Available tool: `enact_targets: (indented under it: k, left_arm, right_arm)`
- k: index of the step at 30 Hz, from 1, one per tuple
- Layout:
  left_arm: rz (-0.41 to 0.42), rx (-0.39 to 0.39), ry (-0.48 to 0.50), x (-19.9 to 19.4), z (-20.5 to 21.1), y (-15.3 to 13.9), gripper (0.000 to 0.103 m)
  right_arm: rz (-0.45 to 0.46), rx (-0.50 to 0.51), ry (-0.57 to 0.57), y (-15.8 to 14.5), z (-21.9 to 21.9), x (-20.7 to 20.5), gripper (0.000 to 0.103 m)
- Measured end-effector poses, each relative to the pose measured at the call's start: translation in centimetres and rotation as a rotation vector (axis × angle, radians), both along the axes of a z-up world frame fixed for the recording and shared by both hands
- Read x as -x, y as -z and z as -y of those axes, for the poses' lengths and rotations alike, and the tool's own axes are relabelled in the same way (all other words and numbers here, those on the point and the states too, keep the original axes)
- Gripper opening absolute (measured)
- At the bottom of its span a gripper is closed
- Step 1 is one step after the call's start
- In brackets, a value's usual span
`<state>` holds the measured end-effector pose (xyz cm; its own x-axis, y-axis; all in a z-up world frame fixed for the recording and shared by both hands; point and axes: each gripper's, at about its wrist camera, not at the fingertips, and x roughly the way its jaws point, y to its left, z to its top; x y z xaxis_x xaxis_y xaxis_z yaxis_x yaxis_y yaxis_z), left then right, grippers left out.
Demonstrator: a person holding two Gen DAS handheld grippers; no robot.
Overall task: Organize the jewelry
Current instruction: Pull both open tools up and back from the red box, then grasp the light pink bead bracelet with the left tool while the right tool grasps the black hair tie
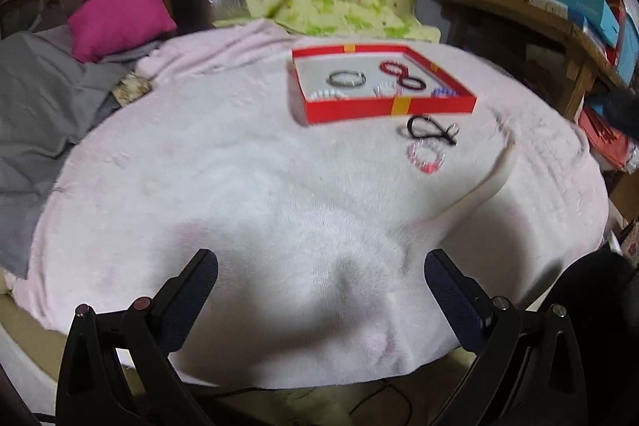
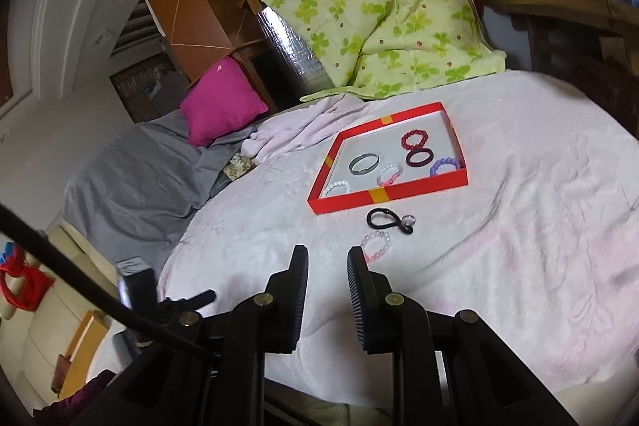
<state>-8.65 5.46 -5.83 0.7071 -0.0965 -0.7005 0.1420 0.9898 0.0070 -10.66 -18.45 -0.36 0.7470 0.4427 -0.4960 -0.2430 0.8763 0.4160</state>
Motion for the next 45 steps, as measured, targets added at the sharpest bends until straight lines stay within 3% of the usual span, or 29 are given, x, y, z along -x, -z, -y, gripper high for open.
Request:
enact_targets:
  k: [4,8,11,16,22,34,38,45]
  left_arm:
    - [0.083,-0.009,-0.020,0.9,0.7,-4.3,0.103]
    - [0.168,0.005,-0.044,2.3,0.5,-9.2,0.103]
    - [0.238,0.008,-0.060,3.9,-0.1,-12.9,0.103]
    - [0.270,0.007,-0.082,5.2,-1.1,-15.2,0.103]
    - [0.245,-0.005,-0.074,4.7,-0.1,-14.1,0.103]
    - [0.163,-0.024,0.032,2.6,4.2,-10.2,0.103]
    - [0.120,0.027,0.058,1.1,4.5,-7.1,0.103]
    - [0.050,0.045,0.082,-1.9,5.2,-2.8,0.103]
  right_arm:
    - [0.038,-0.024,0.015,-0.6,1.1,1.1,0.023]
    - [0.087,-0.053,0.041,-2.0,2.3,2.4,0.039]
    - [0.132,-0.075,0.057,-3.3,3.0,3.4,0.041]
    - [0.189,-0.101,0.070,-5.0,3.4,4.4,0.041]
    - [0.207,-0.137,0.100,-5.1,4.5,4.5,0.042]
    - [0.185,-0.165,0.140,-3.7,7.2,4.6,0.042]
    - [0.120,-0.127,0.133,-1.6,6.9,3.2,0.042]
    - [-0.021,-0.108,0.097,3.2,6.2,-0.5,0.042]
